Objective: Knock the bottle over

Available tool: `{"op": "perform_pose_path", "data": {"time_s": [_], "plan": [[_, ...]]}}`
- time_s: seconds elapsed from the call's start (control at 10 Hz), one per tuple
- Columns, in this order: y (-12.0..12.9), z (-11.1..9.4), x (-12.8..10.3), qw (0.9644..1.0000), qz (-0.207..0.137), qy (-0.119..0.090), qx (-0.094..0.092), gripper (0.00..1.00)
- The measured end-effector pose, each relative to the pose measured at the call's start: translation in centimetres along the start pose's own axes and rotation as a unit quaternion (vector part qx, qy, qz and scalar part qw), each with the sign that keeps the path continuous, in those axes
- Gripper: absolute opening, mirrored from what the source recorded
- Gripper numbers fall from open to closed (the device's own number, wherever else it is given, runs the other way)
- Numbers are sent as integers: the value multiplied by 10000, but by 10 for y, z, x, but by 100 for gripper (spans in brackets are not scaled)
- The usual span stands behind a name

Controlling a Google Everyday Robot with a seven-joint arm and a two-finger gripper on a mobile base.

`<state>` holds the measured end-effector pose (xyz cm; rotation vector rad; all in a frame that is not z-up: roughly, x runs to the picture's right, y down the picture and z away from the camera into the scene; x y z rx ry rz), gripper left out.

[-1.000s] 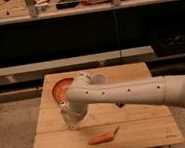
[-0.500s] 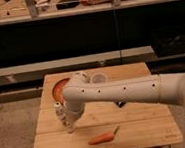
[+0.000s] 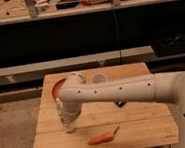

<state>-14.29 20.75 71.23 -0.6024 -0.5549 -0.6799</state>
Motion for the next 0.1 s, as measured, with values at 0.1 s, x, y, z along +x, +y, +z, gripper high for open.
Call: {"op": "perform_pose_path", "data": {"time_s": [0.1], "plan": [[-1,4,-9,10000,-13,-19,-12,1]]}}
